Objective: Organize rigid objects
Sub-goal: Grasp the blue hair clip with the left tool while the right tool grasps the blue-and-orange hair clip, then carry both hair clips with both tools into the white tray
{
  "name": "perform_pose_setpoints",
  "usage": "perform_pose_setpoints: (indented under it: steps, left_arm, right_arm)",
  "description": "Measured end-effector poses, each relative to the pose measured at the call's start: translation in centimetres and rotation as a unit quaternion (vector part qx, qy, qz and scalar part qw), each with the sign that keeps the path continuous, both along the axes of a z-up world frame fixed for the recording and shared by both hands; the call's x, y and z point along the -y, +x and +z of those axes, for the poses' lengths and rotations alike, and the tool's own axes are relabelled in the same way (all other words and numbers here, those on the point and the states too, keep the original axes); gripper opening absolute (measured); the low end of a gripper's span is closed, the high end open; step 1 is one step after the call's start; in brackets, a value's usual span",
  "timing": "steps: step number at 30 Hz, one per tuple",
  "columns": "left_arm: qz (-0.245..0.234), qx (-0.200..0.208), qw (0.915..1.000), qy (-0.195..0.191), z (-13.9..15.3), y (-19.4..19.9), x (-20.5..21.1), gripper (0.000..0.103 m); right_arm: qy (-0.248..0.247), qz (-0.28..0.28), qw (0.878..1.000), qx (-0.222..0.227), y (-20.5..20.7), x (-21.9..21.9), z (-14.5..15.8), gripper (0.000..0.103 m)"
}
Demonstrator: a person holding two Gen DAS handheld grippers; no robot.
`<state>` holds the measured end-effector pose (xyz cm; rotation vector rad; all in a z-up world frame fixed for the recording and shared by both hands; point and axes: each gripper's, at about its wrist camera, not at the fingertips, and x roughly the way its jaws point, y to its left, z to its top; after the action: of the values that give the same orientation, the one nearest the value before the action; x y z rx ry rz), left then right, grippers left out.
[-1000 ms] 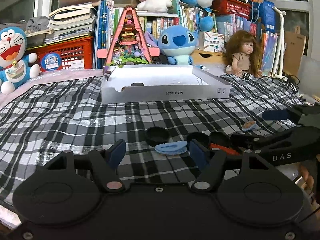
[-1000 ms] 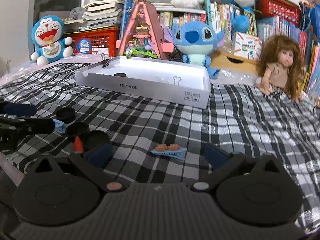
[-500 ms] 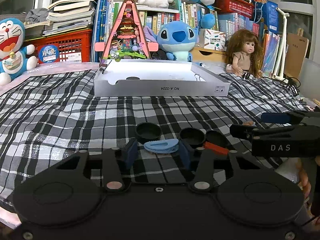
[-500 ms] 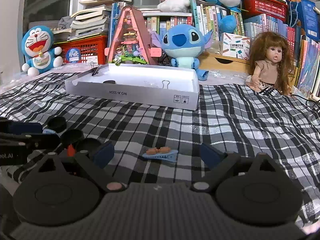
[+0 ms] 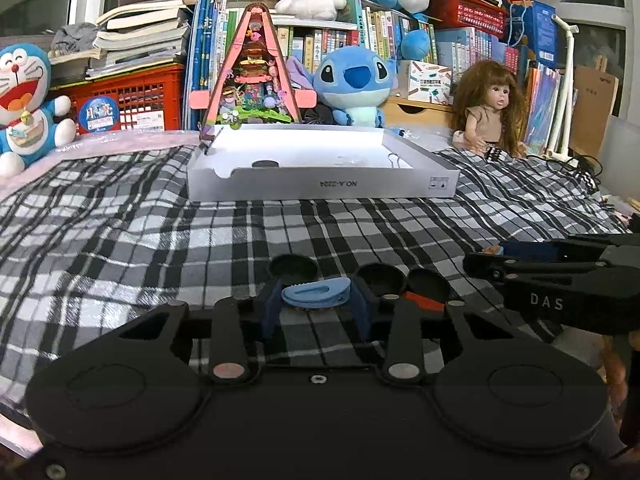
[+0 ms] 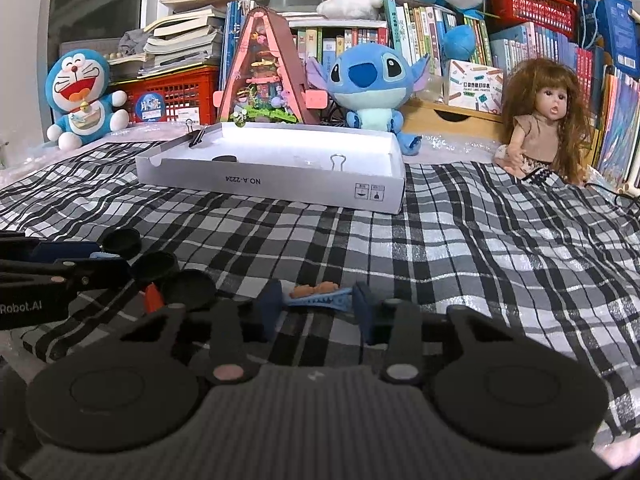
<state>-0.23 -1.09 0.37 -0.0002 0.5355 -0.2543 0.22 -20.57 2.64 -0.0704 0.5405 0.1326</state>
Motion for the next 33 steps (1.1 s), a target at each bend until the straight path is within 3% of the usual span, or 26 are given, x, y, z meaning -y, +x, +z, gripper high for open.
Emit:
perform_pose_setpoints:
  steps: [33]
  left_arm:
    - [0.033, -0.019, 0.9991, -0.020, 2.9, 4.6, -1.5, 0.035]
  right_arm:
    - [0.037, -0.024, 0.999, -0.008, 3.2, 0.8, 2.7, 0.044]
